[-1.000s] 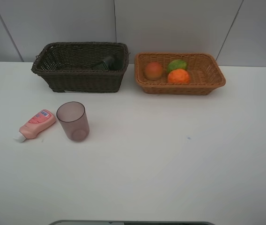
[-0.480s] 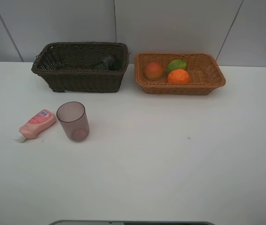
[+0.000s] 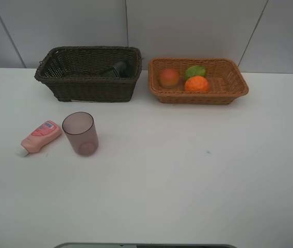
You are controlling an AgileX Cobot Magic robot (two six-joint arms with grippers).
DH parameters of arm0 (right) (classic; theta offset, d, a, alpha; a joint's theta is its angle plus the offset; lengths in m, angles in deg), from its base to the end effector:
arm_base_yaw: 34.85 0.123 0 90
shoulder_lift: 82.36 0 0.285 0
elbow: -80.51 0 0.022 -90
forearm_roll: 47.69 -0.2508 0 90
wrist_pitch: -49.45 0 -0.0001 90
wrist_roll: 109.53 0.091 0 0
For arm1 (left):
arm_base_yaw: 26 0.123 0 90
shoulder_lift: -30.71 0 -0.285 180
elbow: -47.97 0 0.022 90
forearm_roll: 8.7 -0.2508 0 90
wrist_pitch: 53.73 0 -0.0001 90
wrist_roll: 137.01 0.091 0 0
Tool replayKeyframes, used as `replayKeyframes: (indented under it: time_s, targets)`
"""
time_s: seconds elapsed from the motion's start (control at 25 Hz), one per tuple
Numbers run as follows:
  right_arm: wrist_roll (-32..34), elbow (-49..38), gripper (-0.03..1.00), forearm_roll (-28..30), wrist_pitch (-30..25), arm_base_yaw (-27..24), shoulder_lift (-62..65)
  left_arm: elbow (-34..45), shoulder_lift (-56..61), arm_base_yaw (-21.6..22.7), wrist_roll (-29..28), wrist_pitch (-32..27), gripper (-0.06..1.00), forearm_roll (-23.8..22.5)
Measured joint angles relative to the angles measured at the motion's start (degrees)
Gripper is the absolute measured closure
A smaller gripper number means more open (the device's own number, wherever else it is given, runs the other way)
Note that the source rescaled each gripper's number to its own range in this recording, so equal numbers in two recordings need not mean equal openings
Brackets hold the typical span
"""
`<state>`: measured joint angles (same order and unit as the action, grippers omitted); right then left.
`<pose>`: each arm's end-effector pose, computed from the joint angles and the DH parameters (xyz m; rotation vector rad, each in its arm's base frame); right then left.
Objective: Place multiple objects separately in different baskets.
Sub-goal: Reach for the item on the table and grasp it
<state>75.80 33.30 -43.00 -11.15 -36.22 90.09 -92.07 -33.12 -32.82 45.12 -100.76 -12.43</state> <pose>-0.0085 -0.0063 0.2843 0.1225 2.0074 -0.0533 0.1668 -0.0156 0.2610 0.2471 2.6185 0.0498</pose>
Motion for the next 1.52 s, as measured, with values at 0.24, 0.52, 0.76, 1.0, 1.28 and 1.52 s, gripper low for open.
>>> replayKeyframes:
  time_s: [0.24, 0.52, 0.76, 1.0, 1.28, 1.52]
  targets:
    - [0.0, 0.0, 0.14, 0.0, 0.0, 0.0, 0.0, -9.93, -19.7, -0.48, 3.24, 0.06, -0.02, -0.07]
    - [0.0, 0.0, 0.14, 0.0, 0.0, 0.0, 0.0, -12.41, -30.29, -0.48, 11.69, 0.52, -0.02, 1.0]
    - [0.0, 0.0, 0.14, 0.0, 0.0, 0.0, 0.0, -12.43, -31.94, -0.48, 17.15, 5.87, -0.02, 1.47]
    - [0.0, 0.0, 0.14, 0.0, 0.0, 0.0, 0.0, -12.48, -34.47, -0.48, 19.62, 9.1, -0.02, 1.72]
    - [0.0, 0.0, 0.14, 0.0, 0.0, 0.0, 0.04, -12.47, -39.77, -0.48, 20.09, 14.84, -0.02, 2.97]
    - [0.0, 0.0, 0.14, 0.0, 0.0, 0.0, 0.11, -12.47, -44.63, -0.48, 22.58, 17.88, -0.02, 3.38]
